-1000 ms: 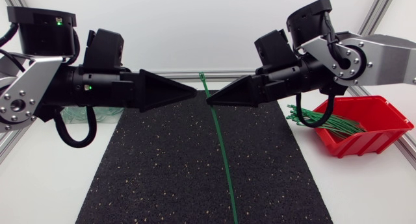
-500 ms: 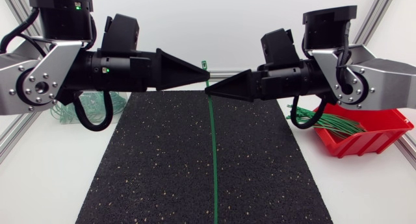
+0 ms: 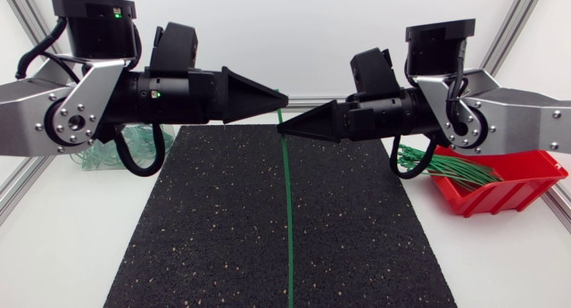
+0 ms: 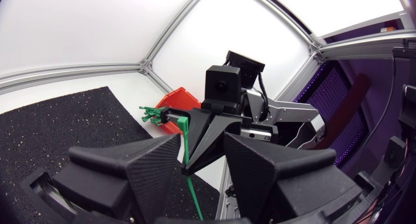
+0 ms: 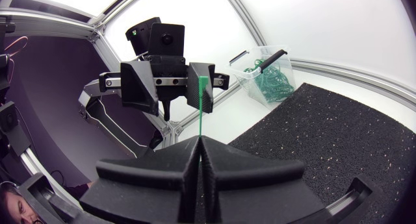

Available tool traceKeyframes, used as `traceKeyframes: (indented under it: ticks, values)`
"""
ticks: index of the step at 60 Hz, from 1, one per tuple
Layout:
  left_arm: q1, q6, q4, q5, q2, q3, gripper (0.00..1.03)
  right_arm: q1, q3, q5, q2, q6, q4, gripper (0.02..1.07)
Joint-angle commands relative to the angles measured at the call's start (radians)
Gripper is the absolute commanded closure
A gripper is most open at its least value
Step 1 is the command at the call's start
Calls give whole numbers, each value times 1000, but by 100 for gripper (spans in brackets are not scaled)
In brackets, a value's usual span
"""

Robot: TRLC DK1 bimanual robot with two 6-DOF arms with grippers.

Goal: Take a green cable tie from the red box, thread the tail through the head to close it, then place it in the transparent bin on the left.

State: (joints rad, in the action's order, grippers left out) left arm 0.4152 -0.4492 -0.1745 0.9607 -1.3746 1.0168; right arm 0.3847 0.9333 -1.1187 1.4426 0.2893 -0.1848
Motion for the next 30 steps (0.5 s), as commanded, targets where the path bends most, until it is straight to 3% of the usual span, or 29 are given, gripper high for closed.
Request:
traceKeyframes:
  ticks: [1, 30]
  values:
    - [2, -31, -19, 4, -18, 20, 74, -3, -25, -3, 9, 28, -16, 101]
    - [0, -36, -23, -13, -17, 3, 79, -18, -53, -7, -17, 88, -85, 101]
